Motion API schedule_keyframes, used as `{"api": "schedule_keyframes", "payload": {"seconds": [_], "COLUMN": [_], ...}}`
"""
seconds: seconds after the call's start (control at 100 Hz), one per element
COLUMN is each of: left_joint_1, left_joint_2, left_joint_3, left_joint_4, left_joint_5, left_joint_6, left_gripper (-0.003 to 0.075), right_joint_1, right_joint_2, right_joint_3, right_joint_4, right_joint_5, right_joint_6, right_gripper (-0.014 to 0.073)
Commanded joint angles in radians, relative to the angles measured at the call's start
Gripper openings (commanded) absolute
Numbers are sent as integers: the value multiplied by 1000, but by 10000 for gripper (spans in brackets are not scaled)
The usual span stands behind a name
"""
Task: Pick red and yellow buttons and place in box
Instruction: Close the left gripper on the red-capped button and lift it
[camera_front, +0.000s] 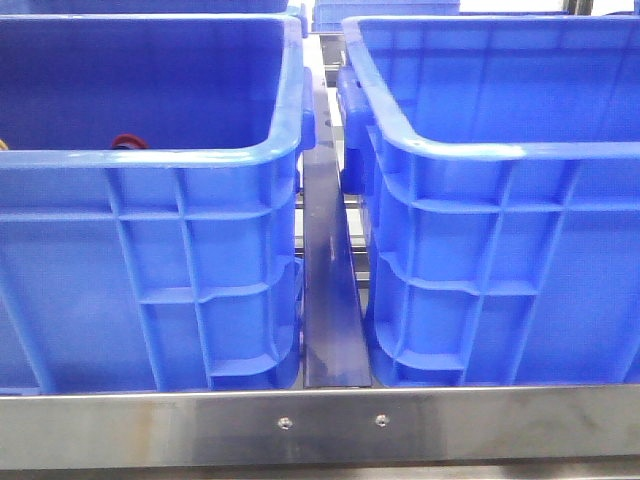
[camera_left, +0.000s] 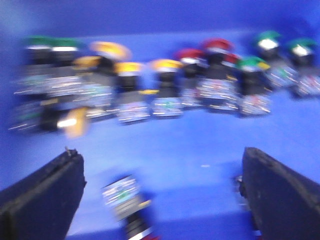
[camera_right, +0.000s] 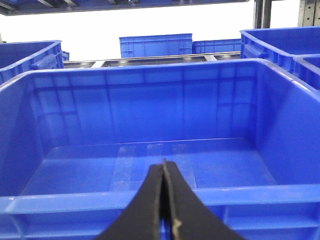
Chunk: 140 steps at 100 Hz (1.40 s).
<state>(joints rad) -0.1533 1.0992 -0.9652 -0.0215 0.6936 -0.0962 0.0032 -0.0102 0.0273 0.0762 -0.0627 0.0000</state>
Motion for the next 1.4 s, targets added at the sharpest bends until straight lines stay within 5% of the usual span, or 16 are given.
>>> {"api": "schedule_keyframes", "payload": {"seconds": [0.0,0.56,1.21,1.39], "left_joint_1": [-51,-142,-142,-142], "left_joint_2": [59,517,669,670], "left_joint_3": [-52,-363,-430,-430], "left_joint_4": [-16,70,89,89], "left_joint_5": [-92,-75,-74,-72], "left_joint_6": [3,3,3,3], "left_gripper": [599,599,596,463], "right_joint_1": [2,2,2,2], "right_joint_2": [-25,-25,-25,-25], "right_joint_3": [-19,-19,-19,-19], "right_joint_4": [-9,-9,-9,-9], "right_joint_5": [-83,-83,-83,-83], "right_joint_6": [-6,-6,-6,-6], "right_gripper": [-69,-69,-69,-69]}}
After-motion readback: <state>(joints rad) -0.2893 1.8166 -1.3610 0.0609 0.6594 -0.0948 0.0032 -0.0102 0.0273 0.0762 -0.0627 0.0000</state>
